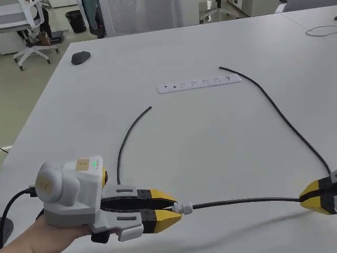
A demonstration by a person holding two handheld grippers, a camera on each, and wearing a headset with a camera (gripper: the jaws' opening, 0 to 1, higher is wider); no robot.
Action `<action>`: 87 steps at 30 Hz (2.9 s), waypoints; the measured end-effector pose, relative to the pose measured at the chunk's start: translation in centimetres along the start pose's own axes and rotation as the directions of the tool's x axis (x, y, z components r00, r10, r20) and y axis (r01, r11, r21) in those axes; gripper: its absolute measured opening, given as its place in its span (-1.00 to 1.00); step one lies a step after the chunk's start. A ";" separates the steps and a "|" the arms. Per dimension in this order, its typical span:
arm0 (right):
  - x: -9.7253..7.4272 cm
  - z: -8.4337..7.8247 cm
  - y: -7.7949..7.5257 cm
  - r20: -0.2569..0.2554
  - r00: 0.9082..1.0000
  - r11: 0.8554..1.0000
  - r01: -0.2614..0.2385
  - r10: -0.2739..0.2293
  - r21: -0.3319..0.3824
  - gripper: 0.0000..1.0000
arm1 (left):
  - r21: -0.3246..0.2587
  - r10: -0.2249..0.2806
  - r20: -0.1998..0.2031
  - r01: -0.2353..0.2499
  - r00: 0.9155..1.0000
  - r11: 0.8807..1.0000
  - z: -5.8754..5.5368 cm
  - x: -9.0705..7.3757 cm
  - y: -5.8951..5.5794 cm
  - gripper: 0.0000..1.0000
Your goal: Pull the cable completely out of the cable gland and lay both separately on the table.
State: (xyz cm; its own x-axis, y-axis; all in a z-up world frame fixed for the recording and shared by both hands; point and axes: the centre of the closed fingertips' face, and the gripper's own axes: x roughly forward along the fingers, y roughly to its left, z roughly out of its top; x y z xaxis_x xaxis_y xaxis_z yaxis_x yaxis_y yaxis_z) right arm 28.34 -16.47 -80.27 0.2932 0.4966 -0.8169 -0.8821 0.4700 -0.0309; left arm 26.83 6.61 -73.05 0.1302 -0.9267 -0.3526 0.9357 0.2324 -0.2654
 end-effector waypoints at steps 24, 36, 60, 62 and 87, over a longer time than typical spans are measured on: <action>2.9 15.9 9.7 0.197 0.946 0.966 -0.251 0.259 -0.064 -0.65 | 0.016 0.000 -0.007 0.001 1.000 1.000 0.4 0.5 0.0 -0.69; 5.2 17.5 11.6 0.153 0.940 0.940 -0.273 0.306 -0.204 -1.00 | 0.027 -0.022 -0.010 0.022 1.000 0.999 0.8 0.6 -0.5 -0.69; 1.6 3.3 1.9 0.052 0.998 0.998 0.041 -0.044 0.049 -1.00 | 0.027 0.026 0.002 -0.026 1.000 0.999 0.9 -1.5 0.9 -0.69; 1.5 1.7 0.9 0.014 0.997 0.996 0.070 -0.071 0.048 -1.00 | 0.027 0.030 0.001 -0.030 1.000 0.999 0.9 -1.7 1.0 -0.69; 0.9 15.2 5.2 0.264 0.963 0.991 -0.026 0.060 -0.128 -0.73 | 0.055 0.058 -0.022 -0.057 0.998 0.997 1.1 -2.0 0.9 -0.69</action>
State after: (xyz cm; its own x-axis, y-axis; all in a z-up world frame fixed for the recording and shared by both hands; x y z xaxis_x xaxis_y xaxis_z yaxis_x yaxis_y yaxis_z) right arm 29.63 -2.46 -72.40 0.3272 0.6989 -0.6360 -0.9294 0.3596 -0.0830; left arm 27.78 8.34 -71.62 0.1771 -0.9047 -0.3875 0.9434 0.2683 -0.1952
